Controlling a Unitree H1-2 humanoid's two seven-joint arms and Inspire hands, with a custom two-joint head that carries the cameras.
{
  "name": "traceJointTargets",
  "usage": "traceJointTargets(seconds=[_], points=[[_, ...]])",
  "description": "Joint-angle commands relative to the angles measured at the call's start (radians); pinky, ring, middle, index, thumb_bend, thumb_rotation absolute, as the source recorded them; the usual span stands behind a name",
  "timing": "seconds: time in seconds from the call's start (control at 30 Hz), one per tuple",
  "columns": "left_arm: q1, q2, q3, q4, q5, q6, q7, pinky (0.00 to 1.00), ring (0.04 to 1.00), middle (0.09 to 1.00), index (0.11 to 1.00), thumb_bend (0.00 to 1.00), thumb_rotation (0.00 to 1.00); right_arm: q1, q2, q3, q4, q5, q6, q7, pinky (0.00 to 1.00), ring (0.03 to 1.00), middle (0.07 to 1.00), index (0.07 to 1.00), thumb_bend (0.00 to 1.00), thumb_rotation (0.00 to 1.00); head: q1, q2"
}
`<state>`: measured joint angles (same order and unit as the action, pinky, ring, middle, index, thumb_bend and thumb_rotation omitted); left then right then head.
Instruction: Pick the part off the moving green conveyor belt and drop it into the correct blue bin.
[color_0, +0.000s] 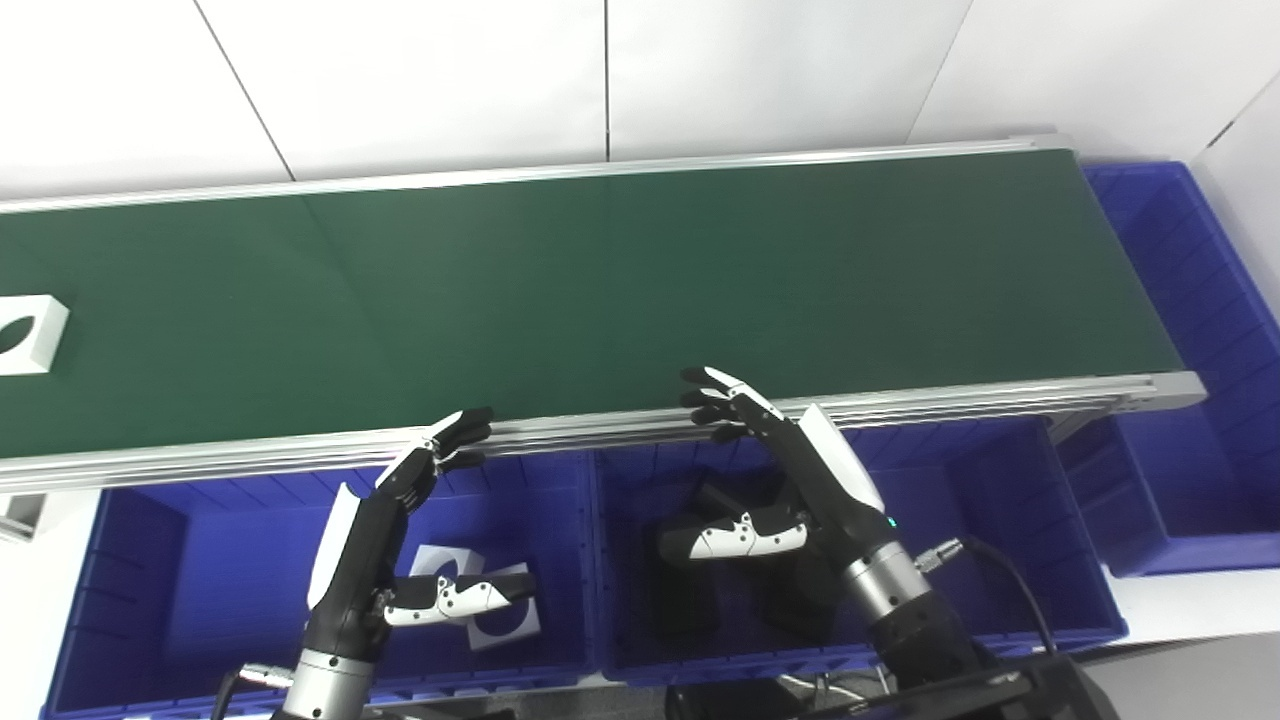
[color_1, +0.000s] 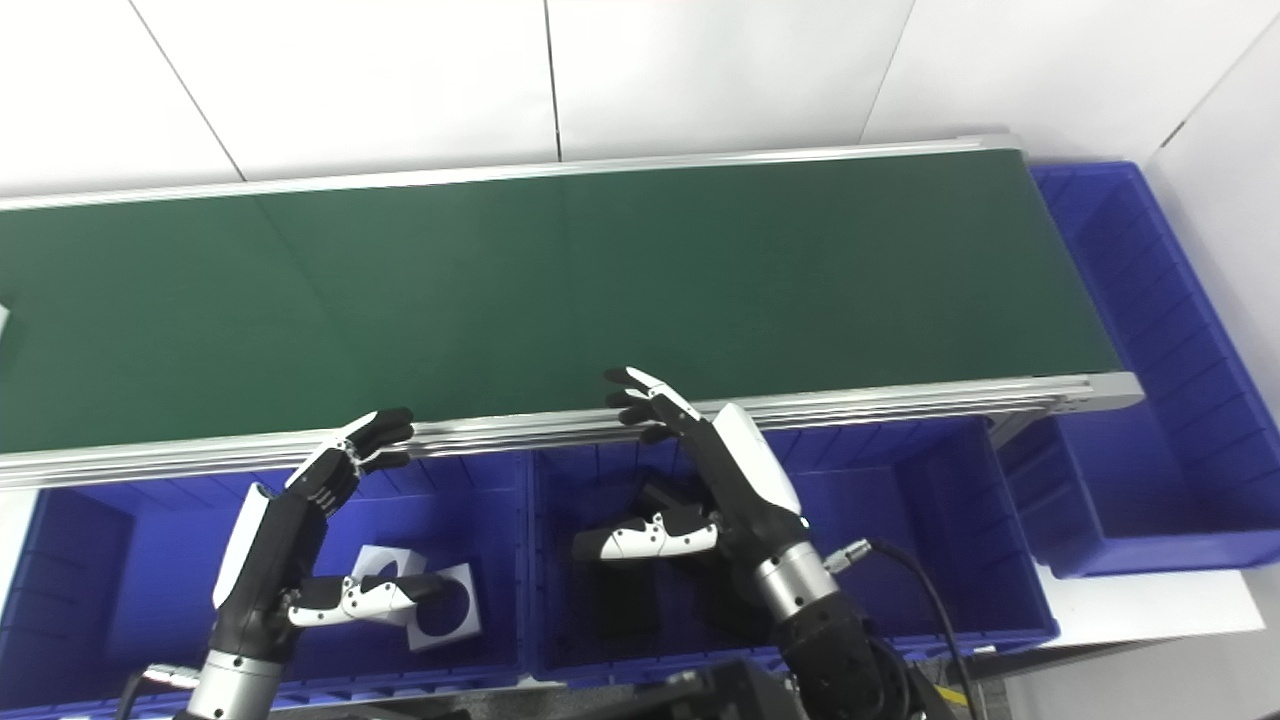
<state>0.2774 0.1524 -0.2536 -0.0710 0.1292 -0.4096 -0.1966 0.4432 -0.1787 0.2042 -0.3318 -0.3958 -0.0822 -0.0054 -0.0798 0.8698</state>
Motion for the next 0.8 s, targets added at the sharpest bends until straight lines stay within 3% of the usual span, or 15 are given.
traceJointTargets(seconds=[0.0,0.57,0.77], points=[[0.001,-0.012,0.000,-0.007,-0.013,-0.035,0.011,0.75,0.832,0.850,0.818,0.86,0.28,0.008,0.002,-0.002,-0.042,0.010,-0.027,0.009,0.73,0.782,0.805,0.879,0.94,0.33,-0.008,-0.009],[0.004,-0.032,0.002,0.024,0.023,-0.054,0.029,0.74,0.820,0.845,0.822,0.86,0.27,0.003,-0.009,0.000,0.004,-0.027,-0.064,-0.011,0.67,0.746,0.799,0.863,0.94,0.34,0.010,-0.062],[0.003,-0.025,-0.005,0.033,0.005,-0.056,0.030,0.75,0.832,0.857,0.821,0.86,0.27,0.011,-0.006,0.003,-0.012,-0.033,-0.045,-0.003,0.66,0.741,0.795,0.855,0.93,0.31,0.010,-0.077]])
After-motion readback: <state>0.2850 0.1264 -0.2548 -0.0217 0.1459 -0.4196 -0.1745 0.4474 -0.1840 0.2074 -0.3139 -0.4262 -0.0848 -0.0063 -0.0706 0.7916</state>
